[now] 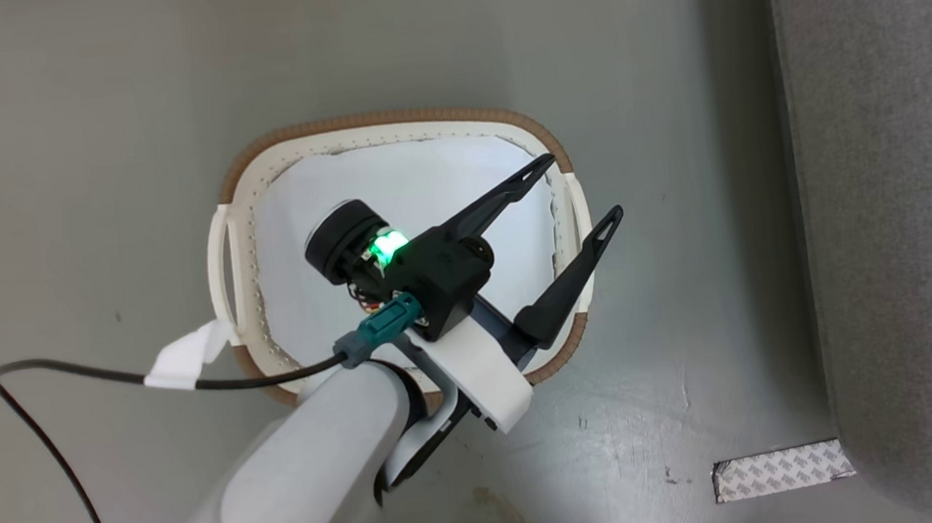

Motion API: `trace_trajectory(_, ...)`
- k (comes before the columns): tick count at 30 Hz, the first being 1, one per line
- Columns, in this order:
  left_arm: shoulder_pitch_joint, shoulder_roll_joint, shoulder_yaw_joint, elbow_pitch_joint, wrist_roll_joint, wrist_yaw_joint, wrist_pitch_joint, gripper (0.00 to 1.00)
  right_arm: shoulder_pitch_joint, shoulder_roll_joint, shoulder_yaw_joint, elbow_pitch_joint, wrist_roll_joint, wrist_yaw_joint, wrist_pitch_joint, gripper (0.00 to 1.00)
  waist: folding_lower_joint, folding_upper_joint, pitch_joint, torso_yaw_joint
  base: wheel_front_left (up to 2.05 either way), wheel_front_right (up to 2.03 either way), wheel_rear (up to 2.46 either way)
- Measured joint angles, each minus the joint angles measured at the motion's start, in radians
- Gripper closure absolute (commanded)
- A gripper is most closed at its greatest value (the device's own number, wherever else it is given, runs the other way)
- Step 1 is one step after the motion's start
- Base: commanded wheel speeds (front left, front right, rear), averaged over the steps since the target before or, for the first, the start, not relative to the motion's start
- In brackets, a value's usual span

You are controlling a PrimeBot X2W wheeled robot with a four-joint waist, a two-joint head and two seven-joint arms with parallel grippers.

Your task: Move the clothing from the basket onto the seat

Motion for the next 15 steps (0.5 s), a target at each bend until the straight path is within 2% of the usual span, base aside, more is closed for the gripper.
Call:
trace_trajectory(4, 0.012, 0.006, 0.003, 0.008, -0.013, 0.006, -0.002, 0.0, 0.027, 0.031, -0.058, 0.078, -0.052, 0.0, -0.015, 1.0, 0.0, 0.0, -0.024, -0.003, 0.0, 0.0, 0.0)
trace_trajectory(6, 0.021, 0.01, 0.007, 0.013, -0.019, 0.012, -0.007, 0.0, 0.041, 0.051, -0.077, 0.102, -0.078, 0.0, -0.03, 0.66, -0.0001, 0.0, -0.04, -0.007, 0.0, 0.0, 0.0)
trace_trajectory(7, 0.026, 0.012, 0.007, 0.015, -0.021, 0.013, -0.01, 0.0, 0.046, 0.057, -0.088, 0.107, -0.092, 0.0, -0.042, 0.27, -0.0001, 0.0, -0.05, -0.009, 0.0, 0.0, 0.0)
trace_trajectory(8, 0.033, 0.014, 0.009, 0.018, -0.026, 0.017, -0.01, 0.0, 0.052, 0.063, -0.099, 0.111, -0.101, 0.0, -0.054, 0.0, -0.0001, 0.0, -0.06, -0.012, 0.0, 0.0, 0.0)
trace_trajectory(15, 0.106, 0.032, 0.036, 0.051, -0.053, 0.055, -0.054, 0.0, 0.115, 0.105, -0.089, 0.136, -0.181, 0.0, -0.091, 0.0, -0.0002, 0.0, -0.161, -0.034, 0.0, 0.0, 0.0)
